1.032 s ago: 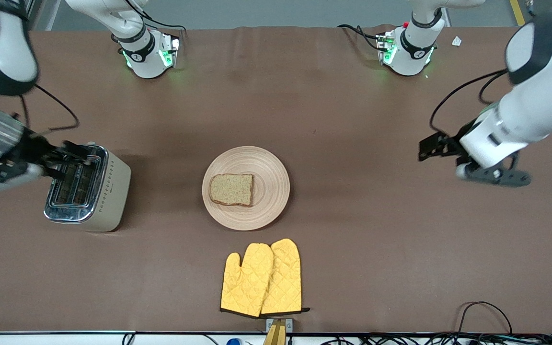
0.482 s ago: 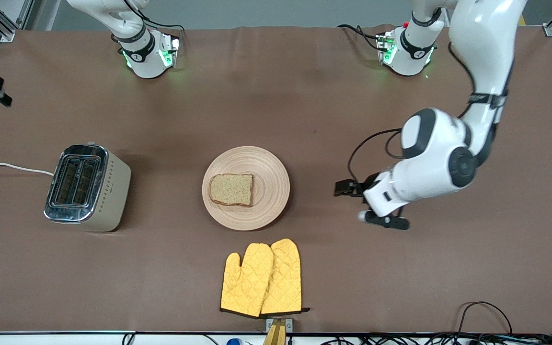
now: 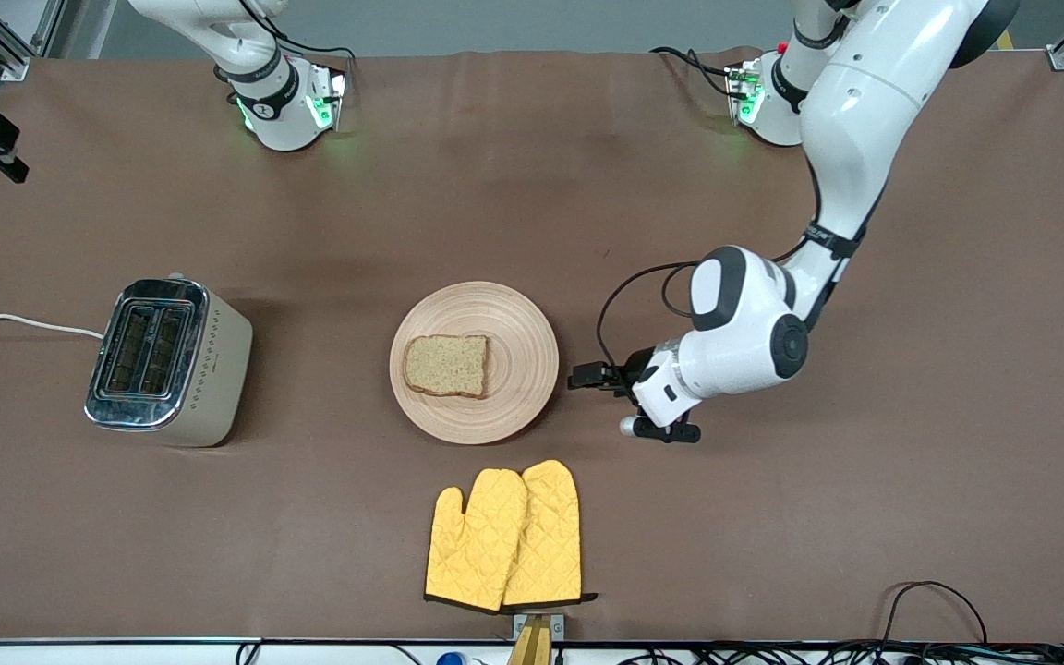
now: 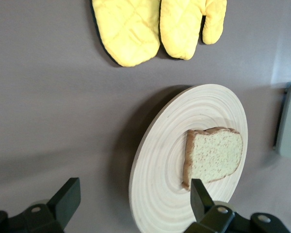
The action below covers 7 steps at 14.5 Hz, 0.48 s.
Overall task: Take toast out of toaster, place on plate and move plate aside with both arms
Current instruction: 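Withdraw the right gripper while the left gripper reaches the plate rim, then grasp the wooden plate rim with the left gripper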
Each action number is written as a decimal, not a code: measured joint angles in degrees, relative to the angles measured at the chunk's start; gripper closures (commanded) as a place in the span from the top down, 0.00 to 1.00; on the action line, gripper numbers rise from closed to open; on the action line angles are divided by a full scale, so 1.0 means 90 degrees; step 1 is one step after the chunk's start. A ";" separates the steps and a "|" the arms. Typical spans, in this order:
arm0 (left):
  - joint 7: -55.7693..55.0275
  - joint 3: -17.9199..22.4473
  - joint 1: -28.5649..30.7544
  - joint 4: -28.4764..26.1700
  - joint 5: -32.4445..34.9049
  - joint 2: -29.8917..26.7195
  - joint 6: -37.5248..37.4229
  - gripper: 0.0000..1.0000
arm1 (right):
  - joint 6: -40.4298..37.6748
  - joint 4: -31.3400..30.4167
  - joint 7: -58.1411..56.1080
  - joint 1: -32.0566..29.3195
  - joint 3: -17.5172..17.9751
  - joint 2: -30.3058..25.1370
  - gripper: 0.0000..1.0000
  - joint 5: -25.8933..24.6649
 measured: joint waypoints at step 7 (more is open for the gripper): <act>0.2782 -0.0062 0.0109 -0.0369 -0.2927 0.0604 0.0132 0.97 | 0.0096 -0.0155 0.0074 -0.0010 -0.0003 0.0133 1.00 -0.0090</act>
